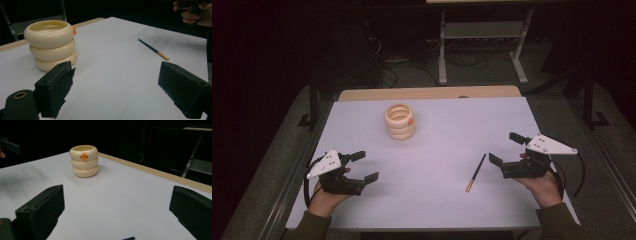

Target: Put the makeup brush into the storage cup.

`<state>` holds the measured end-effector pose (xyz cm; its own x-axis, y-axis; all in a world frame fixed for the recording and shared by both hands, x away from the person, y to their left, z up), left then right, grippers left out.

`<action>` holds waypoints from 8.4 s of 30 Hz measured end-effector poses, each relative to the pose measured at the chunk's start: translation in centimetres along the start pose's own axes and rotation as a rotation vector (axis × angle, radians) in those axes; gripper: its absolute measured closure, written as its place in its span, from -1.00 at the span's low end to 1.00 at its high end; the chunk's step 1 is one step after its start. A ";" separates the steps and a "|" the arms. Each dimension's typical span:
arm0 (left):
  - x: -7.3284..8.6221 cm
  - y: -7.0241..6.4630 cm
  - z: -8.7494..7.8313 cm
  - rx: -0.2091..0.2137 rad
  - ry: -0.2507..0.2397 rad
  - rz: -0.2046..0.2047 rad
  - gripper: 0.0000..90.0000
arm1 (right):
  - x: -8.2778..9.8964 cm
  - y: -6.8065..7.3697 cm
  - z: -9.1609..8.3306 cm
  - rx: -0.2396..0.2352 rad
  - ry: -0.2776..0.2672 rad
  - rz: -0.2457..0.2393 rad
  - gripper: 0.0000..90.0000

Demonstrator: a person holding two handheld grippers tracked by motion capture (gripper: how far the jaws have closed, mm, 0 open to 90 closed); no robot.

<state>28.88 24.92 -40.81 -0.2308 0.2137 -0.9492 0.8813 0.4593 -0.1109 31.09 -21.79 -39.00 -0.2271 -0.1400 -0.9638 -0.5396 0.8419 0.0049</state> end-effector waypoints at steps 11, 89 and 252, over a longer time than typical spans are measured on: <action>0.0 0.1 -0.1 -0.004 -0.001 0.002 -0.74 | -0.5 0.1 0.7 0.003 0.002 -0.018 -1.00; 0.1 0.0 0.1 0.001 0.014 -0.001 -0.74 | -2.7 0.7 5.9 -0.164 0.305 -0.178 -1.00; 0.1 -0.2 0.3 0.009 0.017 -0.005 -0.73 | 4.4 3.5 10.0 -0.485 0.962 -0.745 0.27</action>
<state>28.79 24.63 -40.94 -0.2424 0.2263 -0.9434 0.8836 0.4530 -0.1183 36.30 -14.21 -45.89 -0.1250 -0.9712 -0.2029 -0.9754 0.1578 -0.1540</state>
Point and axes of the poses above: each handheld gripper's, and its own axes: z roughly forward along the jaws, x roughly out of its underside, y roughly to its left, the point moved 4 cm from there along z, roughly forward along the jaws, and after that the axes turned 9 degrees about x, right-handed, at the moved point
